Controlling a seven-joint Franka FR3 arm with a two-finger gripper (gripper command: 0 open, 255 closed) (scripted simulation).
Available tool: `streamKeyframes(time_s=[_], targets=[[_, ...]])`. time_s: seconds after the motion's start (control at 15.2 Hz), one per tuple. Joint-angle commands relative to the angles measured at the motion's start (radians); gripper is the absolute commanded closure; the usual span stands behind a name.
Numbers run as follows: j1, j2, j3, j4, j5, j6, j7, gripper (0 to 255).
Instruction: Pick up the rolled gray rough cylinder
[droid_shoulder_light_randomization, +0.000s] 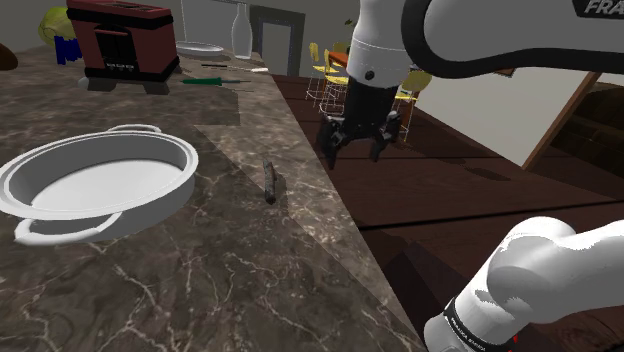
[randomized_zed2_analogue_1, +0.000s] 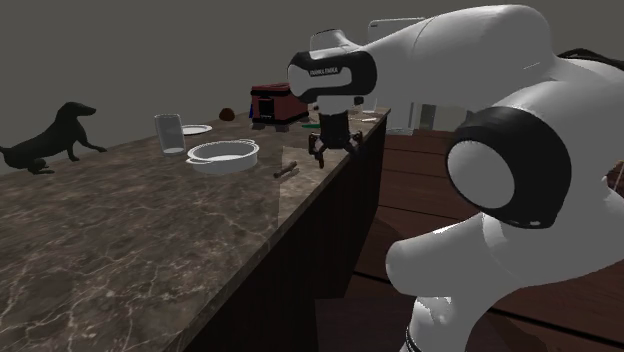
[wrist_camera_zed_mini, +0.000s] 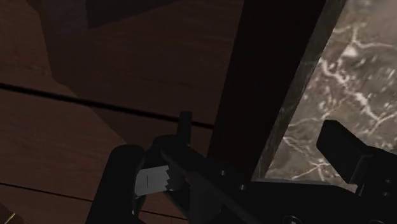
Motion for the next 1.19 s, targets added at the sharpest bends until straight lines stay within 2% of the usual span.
streamKeyframes(time_s=[0.0, 0.33, 0.66, 1.12], targets=[[-0.015, 0.038, 0.061, 0.041, 0.008, 0.027, 0.085, 0], [-0.078, 0.155, 0.218, 0.171, -0.017, 0.076, 0.289, 0], [-0.172, 0.3, 0.398, 0.329, -0.104, 0.099, 0.501, 0], [-0.165, 0.294, 0.411, 0.233, -0.097, 0.19, 0.515, 0]])
